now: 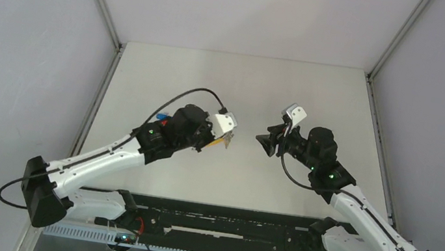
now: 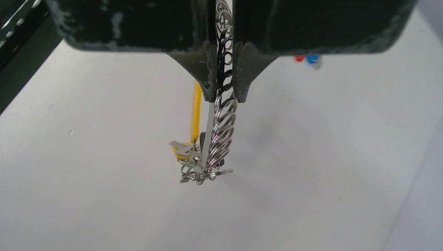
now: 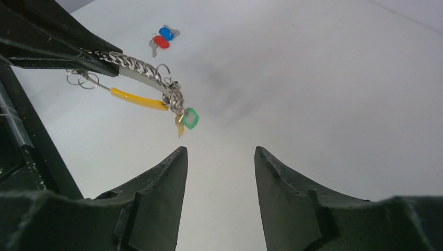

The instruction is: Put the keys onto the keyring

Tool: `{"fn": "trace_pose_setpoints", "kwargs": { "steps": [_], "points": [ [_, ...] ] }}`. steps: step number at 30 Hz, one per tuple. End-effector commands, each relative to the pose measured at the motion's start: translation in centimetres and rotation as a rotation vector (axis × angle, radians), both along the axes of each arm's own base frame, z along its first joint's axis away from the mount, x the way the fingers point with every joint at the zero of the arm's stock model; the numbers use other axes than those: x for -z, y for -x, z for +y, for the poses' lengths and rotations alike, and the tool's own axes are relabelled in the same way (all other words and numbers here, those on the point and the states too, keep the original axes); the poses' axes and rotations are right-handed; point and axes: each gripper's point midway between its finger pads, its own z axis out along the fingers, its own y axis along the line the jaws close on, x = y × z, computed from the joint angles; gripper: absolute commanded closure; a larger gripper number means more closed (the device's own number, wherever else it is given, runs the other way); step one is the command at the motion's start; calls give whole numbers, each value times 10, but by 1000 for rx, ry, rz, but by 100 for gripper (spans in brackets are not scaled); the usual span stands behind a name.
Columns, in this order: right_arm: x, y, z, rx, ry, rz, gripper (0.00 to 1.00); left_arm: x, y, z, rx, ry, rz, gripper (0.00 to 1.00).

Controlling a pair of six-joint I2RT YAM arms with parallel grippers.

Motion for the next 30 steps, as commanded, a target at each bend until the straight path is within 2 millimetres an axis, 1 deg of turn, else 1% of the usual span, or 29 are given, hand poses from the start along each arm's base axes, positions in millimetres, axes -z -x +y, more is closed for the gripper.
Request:
{"fn": "trace_pose_setpoints", "kwargs": {
  "steps": [1,3,6,9,10,12,14,17,19,21,23,25,30],
  "points": [
    [-15,2,7,-22,-61,-24,49,-10,4,22,73,-411,-108,100],
    [-15,-1,2,11,-66,-32,49,-10,4,20,85,-510,-148,100],
    [-13,-6,-8,67,-89,-34,47,-4,5,20,90,-594,-195,100],
    [-11,-9,-16,85,-122,-24,46,-2,-6,35,15,-688,-277,100],
    [-10,-9,-16,79,-131,-14,46,-4,-4,34,18,-703,-297,100],
    [-8,-10,-13,53,-138,-2,45,-8,3,24,55,-706,-340,100],
    [-7,-10,-8,28,-143,8,44,-14,-1,31,20,-729,-418,100],
    [-5,-8,-3,-3,-141,9,41,-19,7,22,61,-625,-443,100],
    [-6,-6,0,-28,-138,11,39,-22,9,21,57,-551,-471,100],
    [-7,-4,5,-50,-141,29,38,-18,10,21,59,-509,-499,100],
    [-13,-3,11,-63,-145,55,37,-14,12,20,77,-496,-498,100],
    [-14,-3,19,-73,-131,105,38,-12,13,17,89,-481,-495,100],
    [-19,3,44,-101,-97,207,38,-23,22,5,126,-344,-507,100]
  ]
}}
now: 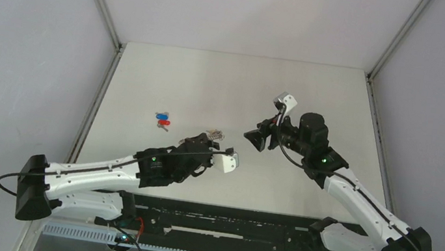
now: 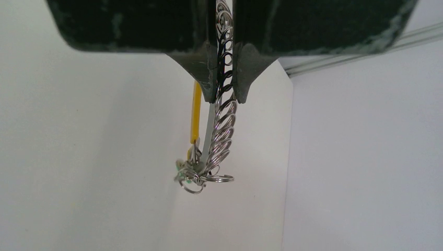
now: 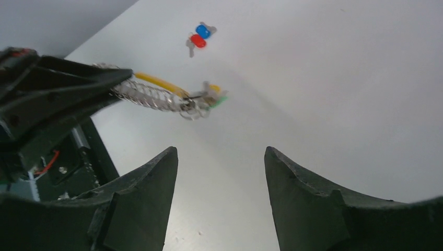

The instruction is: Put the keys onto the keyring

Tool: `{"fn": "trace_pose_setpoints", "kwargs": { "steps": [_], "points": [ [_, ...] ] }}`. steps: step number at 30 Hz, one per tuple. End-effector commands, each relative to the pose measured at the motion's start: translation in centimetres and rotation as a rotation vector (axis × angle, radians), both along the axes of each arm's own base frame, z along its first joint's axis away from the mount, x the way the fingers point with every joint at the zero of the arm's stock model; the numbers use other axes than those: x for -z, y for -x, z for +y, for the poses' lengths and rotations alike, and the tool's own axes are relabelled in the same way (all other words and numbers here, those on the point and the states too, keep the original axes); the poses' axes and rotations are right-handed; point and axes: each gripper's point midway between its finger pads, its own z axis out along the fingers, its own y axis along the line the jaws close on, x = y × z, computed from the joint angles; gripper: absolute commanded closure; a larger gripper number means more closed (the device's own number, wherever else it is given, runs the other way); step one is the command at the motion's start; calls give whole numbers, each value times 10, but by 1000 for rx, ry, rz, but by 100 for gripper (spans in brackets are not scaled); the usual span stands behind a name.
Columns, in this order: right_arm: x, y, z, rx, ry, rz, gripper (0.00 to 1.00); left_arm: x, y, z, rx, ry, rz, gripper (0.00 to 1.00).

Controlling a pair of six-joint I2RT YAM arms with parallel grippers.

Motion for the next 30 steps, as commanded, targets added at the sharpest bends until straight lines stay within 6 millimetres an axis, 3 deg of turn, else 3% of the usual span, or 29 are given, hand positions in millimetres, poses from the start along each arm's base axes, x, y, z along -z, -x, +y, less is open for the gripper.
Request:
{"fn": "trace_pose_setpoints", "kwargs": {
  "steps": [1,12,30],
  "points": [
    [-24,9,24,-41,-26,50,38,-29,3,-18,67,181,-46,100],
    [-28,14,65,-72,-33,157,44,-21,3,-24,77,192,-43,100],
    [-2,8,77,-47,47,220,60,-16,3,-24,71,151,-40,100]
  ]
}}
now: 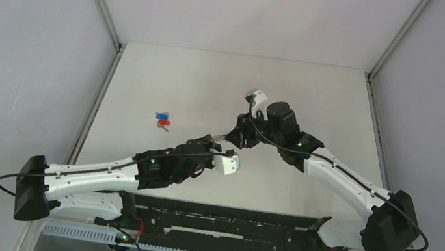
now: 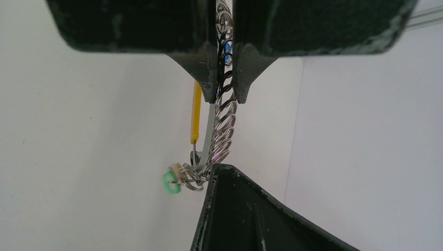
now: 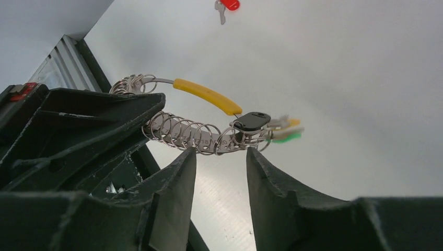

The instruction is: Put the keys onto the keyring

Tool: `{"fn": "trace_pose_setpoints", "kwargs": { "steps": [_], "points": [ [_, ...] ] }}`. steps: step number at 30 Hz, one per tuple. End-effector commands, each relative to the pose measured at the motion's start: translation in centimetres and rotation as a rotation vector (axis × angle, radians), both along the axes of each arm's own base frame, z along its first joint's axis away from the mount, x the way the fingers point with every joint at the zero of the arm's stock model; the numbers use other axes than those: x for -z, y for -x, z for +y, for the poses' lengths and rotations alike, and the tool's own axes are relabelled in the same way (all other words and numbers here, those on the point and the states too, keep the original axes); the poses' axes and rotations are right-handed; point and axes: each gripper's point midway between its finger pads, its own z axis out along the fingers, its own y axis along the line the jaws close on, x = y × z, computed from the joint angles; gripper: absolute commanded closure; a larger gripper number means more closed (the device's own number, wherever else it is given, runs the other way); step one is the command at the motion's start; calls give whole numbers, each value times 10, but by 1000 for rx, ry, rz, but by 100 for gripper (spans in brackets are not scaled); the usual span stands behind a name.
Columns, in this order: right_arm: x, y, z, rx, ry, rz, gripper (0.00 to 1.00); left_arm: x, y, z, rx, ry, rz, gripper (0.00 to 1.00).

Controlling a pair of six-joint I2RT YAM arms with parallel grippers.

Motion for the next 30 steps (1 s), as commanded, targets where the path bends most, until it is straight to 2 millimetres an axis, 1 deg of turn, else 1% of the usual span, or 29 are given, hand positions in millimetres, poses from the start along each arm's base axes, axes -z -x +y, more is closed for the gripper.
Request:
{"fn": "trace_pose_setpoints", "kwargs": {
  "steps": [1,8,14,16,18,22,25,27,30],
  "points": [
    [-17,-8,5,28,-7,-32,62,-12,-2,-4,-5,35,-36,100],
    [-12,-14,1,62,40,-27,72,-11,-1,-4,-3,24,-37,100],
    [-7,-17,1,76,64,-11,75,-11,0,-5,-4,14,-38,100],
    [-4,-18,-1,85,79,-2,76,-9,0,-4,-4,7,-38,100],
    [-6,-16,0,78,70,3,76,-8,0,-4,-4,-1,-34,100],
    [-22,-12,3,67,19,-6,73,-5,0,-6,-1,-12,-31,100],
    [-27,-11,4,66,1,-10,72,-5,0,-6,0,-15,-29,100],
    [-26,-11,5,65,4,0,72,-5,1,-7,1,-15,-29,100],
    [-17,-12,6,70,27,27,72,-5,1,-7,2,-15,-29,100]
  ]
}}
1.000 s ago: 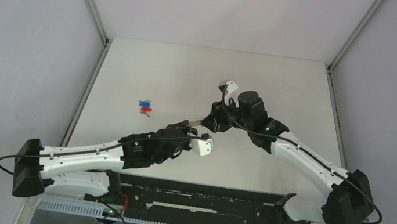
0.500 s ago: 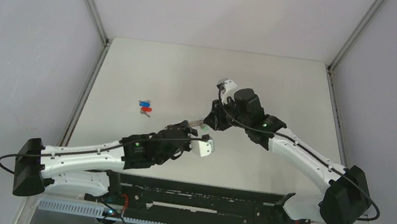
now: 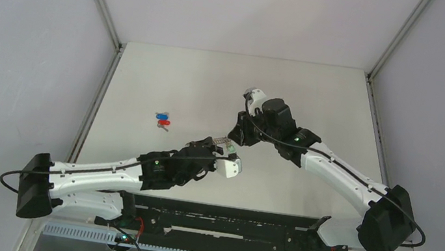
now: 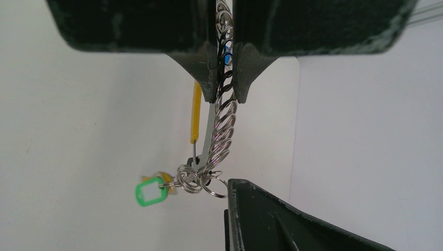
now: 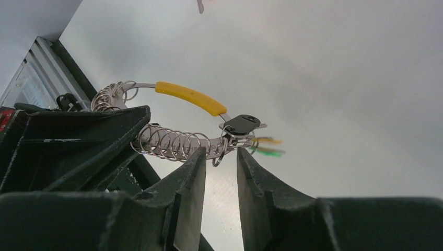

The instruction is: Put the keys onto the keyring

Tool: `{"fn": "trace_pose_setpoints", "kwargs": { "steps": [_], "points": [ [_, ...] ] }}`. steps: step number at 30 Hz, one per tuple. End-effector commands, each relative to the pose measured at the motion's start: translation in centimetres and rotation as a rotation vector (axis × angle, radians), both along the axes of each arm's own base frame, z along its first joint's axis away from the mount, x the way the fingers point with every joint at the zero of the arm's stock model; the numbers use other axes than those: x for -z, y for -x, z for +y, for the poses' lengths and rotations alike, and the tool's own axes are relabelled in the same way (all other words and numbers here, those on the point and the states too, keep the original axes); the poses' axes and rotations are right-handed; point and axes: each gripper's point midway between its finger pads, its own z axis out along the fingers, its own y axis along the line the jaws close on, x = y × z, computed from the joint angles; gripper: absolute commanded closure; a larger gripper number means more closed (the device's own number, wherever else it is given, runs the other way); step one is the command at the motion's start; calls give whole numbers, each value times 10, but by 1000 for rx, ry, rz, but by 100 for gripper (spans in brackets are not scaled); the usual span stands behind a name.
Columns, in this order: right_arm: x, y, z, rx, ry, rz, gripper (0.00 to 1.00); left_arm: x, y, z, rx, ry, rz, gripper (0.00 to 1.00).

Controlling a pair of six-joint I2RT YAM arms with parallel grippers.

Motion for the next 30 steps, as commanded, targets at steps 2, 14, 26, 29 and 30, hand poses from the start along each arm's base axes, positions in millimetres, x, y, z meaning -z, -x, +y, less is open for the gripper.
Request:
{"fn": "trace_pose_setpoints", "kwargs": {
  "steps": [2,14,26,29,30],
  "points": [
    [-20,-4,11,1,-44,-4,72,-15,-2,-5,-1,35,-33,100],
    [-8,-3,8,-3,-25,45,89,-15,-2,-3,-11,38,-46,100],
    [-12,-4,-36,51,-34,-23,82,-25,-2,-2,-20,105,-68,100],
    [-21,-2,-46,1,-49,-107,70,-26,0,-3,-8,118,-63,100],
    [-24,0,-49,-27,-57,-141,67,-26,0,-4,-3,123,-60,100]
  ]
}}
